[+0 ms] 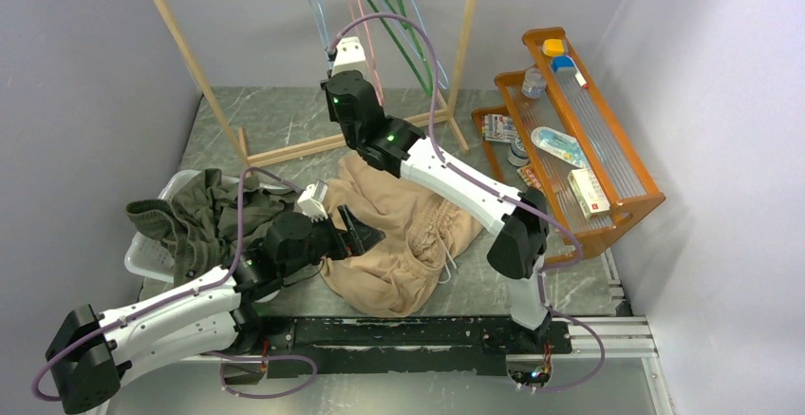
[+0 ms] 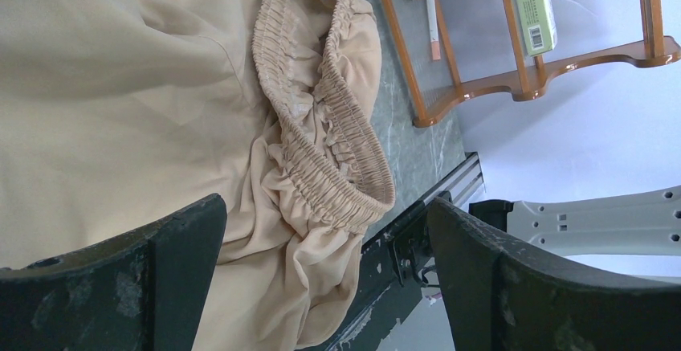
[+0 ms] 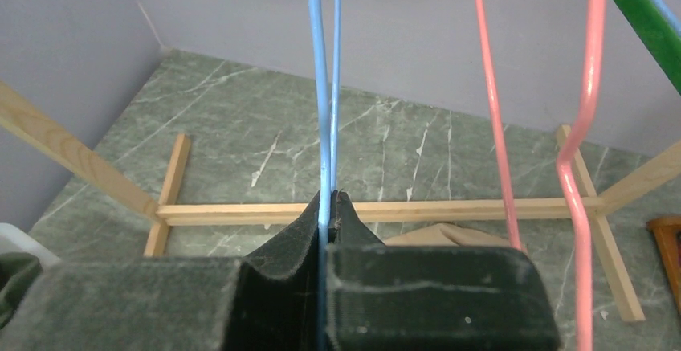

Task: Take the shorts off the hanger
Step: Place the hanger on the clothes rod.

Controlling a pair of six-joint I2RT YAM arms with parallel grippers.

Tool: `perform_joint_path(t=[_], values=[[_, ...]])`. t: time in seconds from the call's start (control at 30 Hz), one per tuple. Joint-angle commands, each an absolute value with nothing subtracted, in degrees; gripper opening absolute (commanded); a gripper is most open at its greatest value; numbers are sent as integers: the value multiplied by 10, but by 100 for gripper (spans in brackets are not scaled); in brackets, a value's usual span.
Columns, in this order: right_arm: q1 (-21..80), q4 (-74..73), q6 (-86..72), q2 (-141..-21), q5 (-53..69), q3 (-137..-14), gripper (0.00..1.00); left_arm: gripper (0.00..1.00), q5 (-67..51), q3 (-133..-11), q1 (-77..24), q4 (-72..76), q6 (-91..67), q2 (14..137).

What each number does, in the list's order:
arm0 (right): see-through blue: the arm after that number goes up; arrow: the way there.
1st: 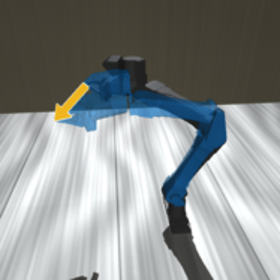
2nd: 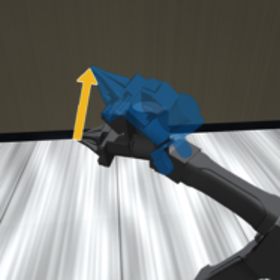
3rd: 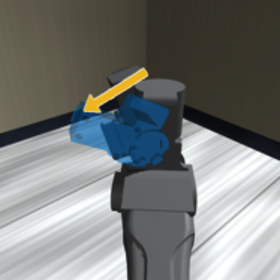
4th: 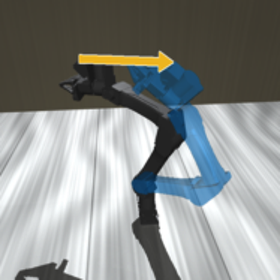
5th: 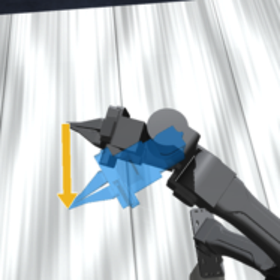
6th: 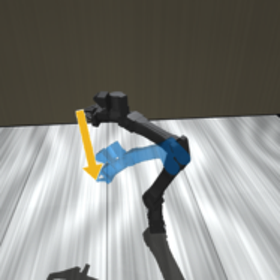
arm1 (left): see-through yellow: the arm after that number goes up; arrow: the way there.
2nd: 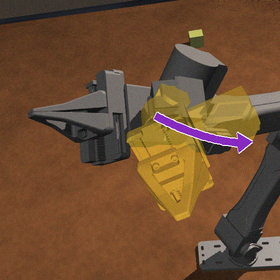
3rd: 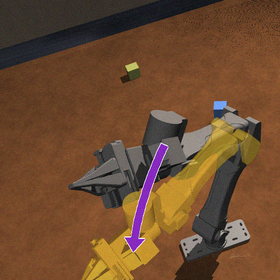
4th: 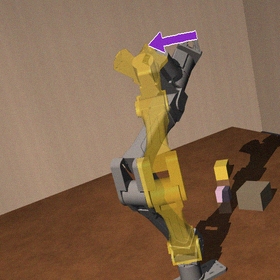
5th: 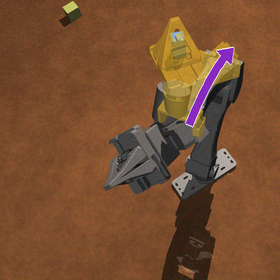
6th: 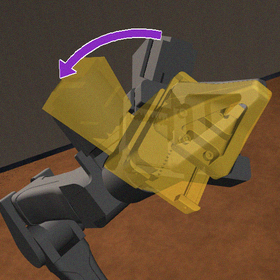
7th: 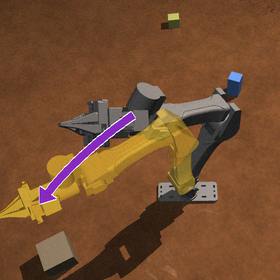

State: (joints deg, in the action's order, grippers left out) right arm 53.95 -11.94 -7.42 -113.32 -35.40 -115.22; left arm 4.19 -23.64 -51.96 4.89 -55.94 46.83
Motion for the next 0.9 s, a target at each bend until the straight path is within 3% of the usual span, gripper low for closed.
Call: perform_joint_path(t=[0.0,0.03,0.1,0.2,0.37,0.57,0.87], values=[[537,-108,-78,-1101,-364,-1118,0,99,28,-241,-521,63,-559,466],[537,-105,-82,-1091,-367,-1106,0,100,28,-242,-522,62,-558,467],[537,-93,-84,-1058,-359,-1075,11,100,28,-242,-521,59,-557,468],[536,-77,-99,-1016,-333,-1039,41,100,30,-242,-522,51,-557,469],[536,-102,-114,-962,-261,-1020,56,100,34,-257,-521,23,-548,479],[537,-89,-146,-843,-208,-880,61,100,33,-269,-522,-12,-544,491],[535,-112,-332,-589,-270,-481,65,100,17,-267,-524,-22,-571,522]])
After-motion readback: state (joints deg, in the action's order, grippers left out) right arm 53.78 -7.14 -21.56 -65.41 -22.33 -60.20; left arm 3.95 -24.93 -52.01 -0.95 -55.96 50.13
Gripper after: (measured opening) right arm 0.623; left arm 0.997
